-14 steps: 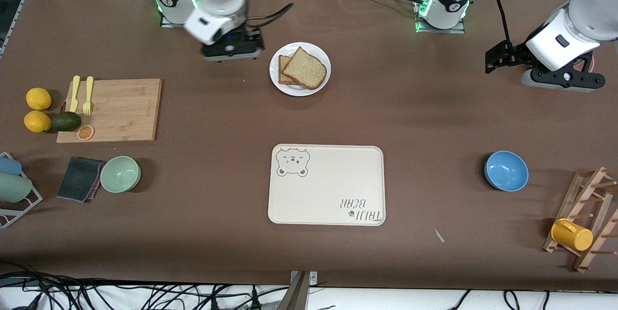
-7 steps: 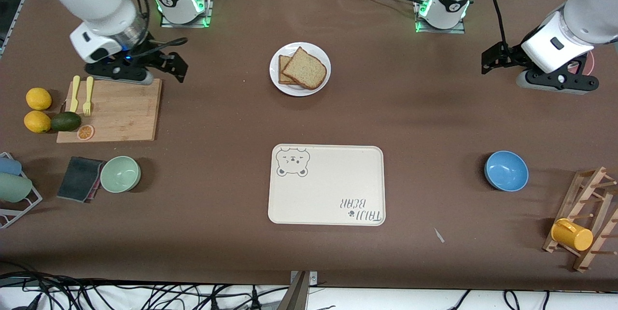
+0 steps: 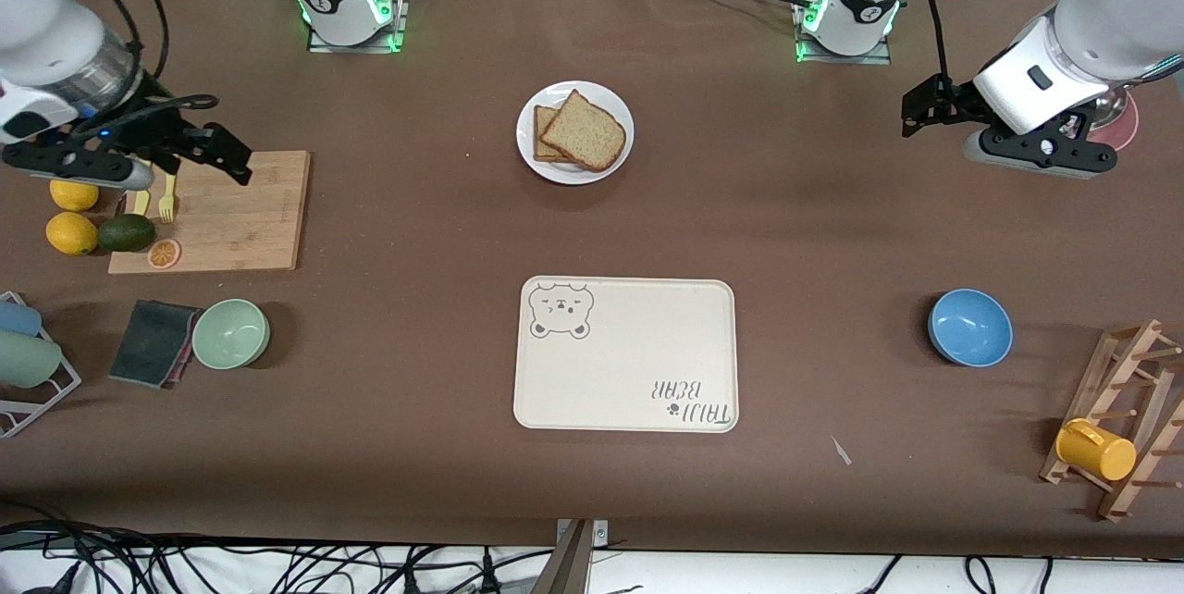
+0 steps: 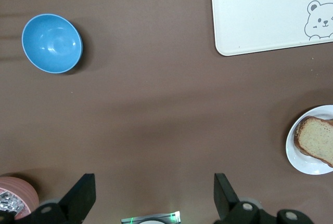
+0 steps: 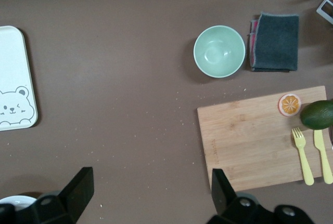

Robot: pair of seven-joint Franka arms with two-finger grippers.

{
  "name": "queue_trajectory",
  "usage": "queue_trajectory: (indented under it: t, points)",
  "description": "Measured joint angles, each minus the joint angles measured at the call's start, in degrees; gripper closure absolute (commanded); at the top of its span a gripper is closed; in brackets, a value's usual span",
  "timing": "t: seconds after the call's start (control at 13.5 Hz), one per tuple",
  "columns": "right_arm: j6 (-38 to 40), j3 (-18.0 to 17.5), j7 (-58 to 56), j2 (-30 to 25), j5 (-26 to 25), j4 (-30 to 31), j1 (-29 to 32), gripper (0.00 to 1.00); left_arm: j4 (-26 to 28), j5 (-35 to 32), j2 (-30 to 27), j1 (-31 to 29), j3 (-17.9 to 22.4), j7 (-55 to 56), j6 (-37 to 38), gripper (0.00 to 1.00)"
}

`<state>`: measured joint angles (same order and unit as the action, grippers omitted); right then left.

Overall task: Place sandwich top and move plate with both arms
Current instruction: 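Withdraw the right gripper while the left gripper moves toward the plate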

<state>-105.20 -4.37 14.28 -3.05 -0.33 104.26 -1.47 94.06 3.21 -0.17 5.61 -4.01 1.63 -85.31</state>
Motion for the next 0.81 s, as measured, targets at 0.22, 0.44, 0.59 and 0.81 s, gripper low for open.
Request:
queue_trajectory:
  t: [0.22,0.44,0.59,0.81]
  points:
    - [1.3,0.03,-0.96,1.67,0.01,-2.88,0.03,0.0,0.11,0.02,0.92,0.11,-1.23,-0.02,0.15,0.0]
    - [2.29,0.05,-0.79,1.83,0.28,-3.5,0.04,0.0,0.12,0.04,2.22,0.99,-3.92,0.0,0.17,0.0]
    - [3.34,-0.05,0.41,1.99,0.64,-3.5,0.0,0.0,0.2,0.05,3.29,1.47,-5.51,0.0,1.65,0.0]
    - [4.92,-0.7,0.69,2.03,0.66,-3.69,-0.45,0.0,0.43,3.73,6.43,2.34,-7.45,0.0,3.24,0.0]
